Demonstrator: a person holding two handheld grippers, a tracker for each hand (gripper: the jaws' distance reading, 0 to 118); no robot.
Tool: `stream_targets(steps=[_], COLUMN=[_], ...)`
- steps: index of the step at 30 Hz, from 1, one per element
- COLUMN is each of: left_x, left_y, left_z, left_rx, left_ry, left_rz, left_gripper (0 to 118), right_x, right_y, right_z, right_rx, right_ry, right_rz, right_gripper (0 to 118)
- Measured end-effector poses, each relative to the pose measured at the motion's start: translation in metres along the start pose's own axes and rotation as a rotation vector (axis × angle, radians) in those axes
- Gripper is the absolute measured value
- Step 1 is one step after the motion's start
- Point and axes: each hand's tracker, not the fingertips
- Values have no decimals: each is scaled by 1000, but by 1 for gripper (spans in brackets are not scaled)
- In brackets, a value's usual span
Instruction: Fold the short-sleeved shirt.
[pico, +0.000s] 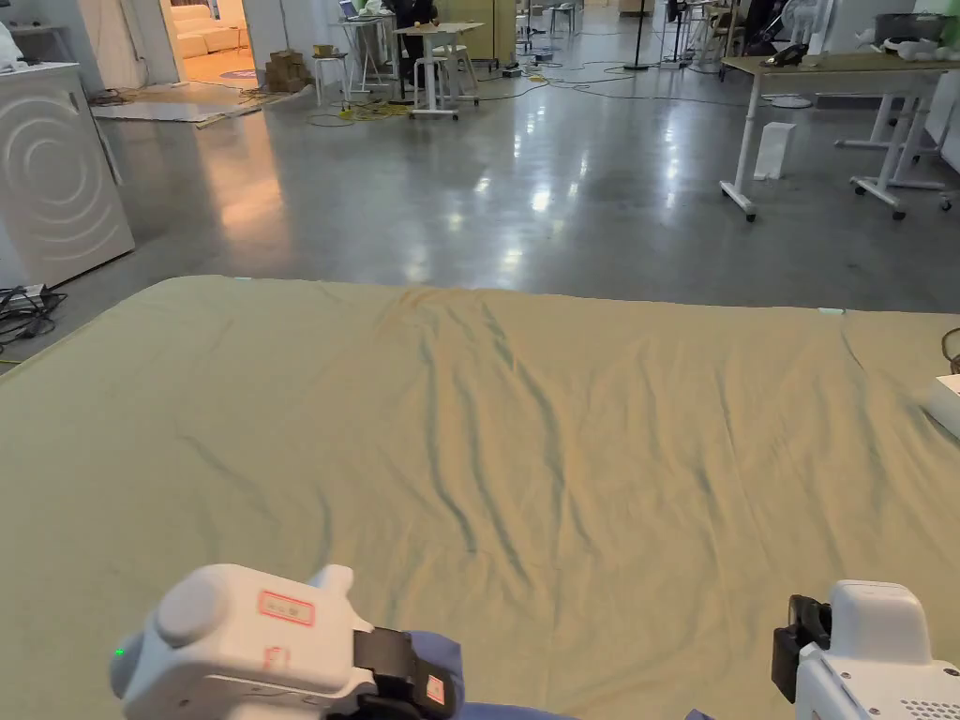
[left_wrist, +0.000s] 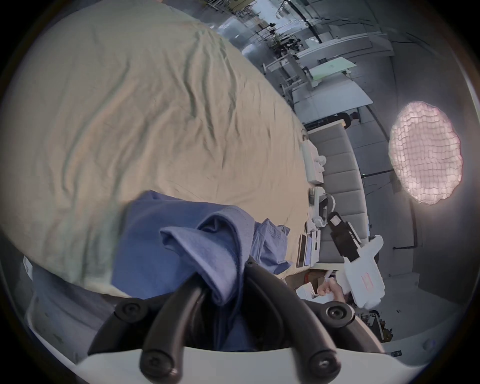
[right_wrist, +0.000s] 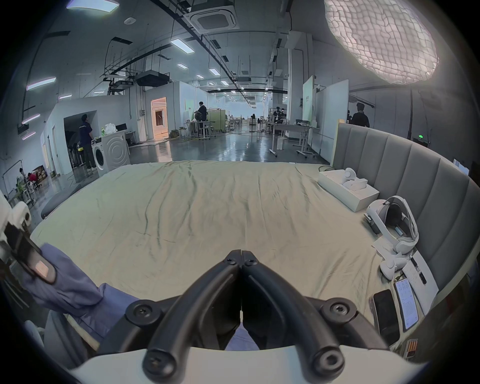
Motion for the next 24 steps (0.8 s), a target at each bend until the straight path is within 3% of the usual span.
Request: stream_targets(steps=[8,15,17,20,24], left_x=[20,21,18,18,25], left_y=[-17,-32,-33,-35,-33], left_z=[-98,-140,-142,-134,-107], left_rx=[-43,-75,-92,-118,-84], left_ry=[198,304,299,245,246], left_rz=[-40,-71,-62,-58,-114], left_gripper=[7,10,20,50,54], right_x=[16,21,21,22,24], right_y=[-9,-14,-15,-16,-16], right_z=[5,7,7,7,9], right_rx=[-20,-34,-37,-40,-43], right_ry=[-25,-36,-37,-37,-40], right_rz=[-17,-23,-25,-22,-20], right_gripper=[0,0,0,0,0])
